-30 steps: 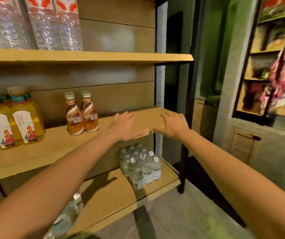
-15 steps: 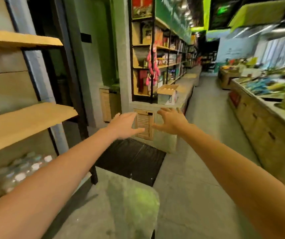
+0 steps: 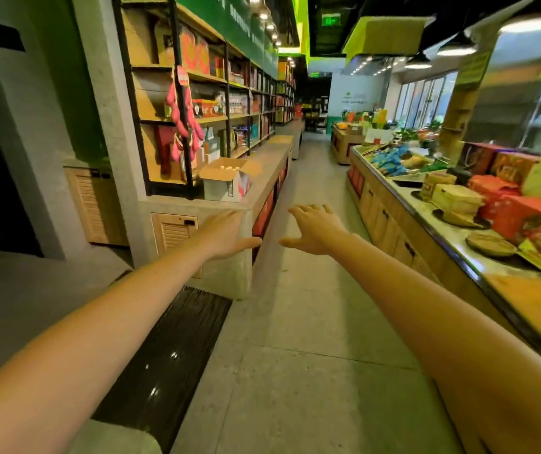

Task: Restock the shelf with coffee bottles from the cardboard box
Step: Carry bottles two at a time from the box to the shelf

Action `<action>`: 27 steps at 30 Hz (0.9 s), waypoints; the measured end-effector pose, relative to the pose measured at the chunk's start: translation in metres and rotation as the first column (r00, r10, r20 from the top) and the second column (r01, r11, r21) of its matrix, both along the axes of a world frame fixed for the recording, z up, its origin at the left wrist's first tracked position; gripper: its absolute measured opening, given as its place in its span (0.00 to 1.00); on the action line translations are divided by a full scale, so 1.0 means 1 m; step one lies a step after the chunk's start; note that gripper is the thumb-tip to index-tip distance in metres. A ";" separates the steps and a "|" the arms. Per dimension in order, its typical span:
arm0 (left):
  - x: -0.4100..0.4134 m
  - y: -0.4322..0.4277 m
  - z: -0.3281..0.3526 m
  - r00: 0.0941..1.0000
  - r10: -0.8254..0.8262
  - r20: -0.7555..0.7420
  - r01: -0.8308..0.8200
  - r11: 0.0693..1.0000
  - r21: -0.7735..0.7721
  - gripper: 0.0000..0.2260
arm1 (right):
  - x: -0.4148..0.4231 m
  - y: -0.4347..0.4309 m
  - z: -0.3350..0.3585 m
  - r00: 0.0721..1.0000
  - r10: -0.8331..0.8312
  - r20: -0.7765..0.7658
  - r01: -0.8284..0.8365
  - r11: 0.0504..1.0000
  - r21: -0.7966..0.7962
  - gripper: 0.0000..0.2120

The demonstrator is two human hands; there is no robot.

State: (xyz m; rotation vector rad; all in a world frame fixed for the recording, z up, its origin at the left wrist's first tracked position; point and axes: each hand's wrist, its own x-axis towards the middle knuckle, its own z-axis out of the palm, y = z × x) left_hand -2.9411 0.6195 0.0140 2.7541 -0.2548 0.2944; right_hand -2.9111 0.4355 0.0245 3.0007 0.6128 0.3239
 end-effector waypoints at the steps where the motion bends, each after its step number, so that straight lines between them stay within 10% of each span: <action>1: 0.019 -0.009 -0.002 1.000 -0.005 -0.008 0.005 1.000 -0.012 0.32 | 0.016 -0.010 -0.001 1.000 -0.004 -0.003 0.004 1.000 -0.001 0.36; 27: 0.584 -0.031 -0.019 0.993 -0.108 -0.055 0.114 0.986 0.123 0.35 | 0.560 -0.048 -0.029 0.992 -0.119 -0.047 0.119 0.993 -0.003 0.38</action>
